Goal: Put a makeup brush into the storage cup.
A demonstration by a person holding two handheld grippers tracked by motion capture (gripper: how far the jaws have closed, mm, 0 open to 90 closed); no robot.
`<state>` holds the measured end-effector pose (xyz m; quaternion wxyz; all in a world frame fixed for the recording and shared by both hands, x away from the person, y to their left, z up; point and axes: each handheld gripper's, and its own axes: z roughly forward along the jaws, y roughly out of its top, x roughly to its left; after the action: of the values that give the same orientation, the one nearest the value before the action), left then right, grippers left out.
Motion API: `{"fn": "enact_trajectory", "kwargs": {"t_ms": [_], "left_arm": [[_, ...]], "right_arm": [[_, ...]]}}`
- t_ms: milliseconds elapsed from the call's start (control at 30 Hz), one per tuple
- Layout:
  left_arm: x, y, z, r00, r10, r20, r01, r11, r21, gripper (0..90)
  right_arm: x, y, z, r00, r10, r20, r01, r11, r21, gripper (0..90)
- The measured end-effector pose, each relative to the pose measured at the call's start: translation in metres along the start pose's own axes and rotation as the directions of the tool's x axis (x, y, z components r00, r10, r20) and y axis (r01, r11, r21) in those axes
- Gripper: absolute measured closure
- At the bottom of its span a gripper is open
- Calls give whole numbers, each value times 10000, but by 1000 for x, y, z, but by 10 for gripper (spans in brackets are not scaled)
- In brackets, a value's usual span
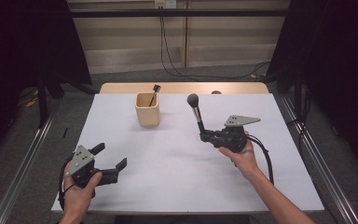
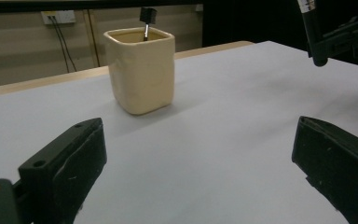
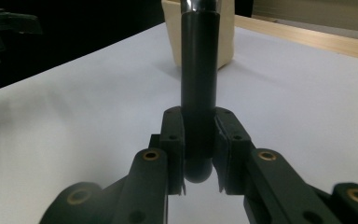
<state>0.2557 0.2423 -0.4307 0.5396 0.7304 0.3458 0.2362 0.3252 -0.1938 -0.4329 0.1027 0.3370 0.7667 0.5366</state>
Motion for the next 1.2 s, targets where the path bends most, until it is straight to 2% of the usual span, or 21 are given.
{"fn": "enact_trajectory", "kwargs": {"t_ms": [400,600,700,867,1200], "left_arm": [[-15,10,14,9984,161,540,-159,9999,-50,29],[-19,17,22,9978,101,653,-88,9998,-195,29],[-27,23,27,9972,270,694,-250,9993,-293,34],[-37,34,33,9933,403,1081,-350,9981,-504,29],[-46,44,56,9873,523,1503,-461,9979,-444,25]], "right_arm": [[14,-1,10,9986,-249,-466,257,9996,154,753],[22,0,14,9968,-299,-744,308,9995,113,753],[26,1,15,9965,-363,-749,373,9992,117,753],[29,2,16,9953,-408,-883,416,9991,73,753],[38,2,21,9915,-479,-1211,491,9988,71,753]]}}
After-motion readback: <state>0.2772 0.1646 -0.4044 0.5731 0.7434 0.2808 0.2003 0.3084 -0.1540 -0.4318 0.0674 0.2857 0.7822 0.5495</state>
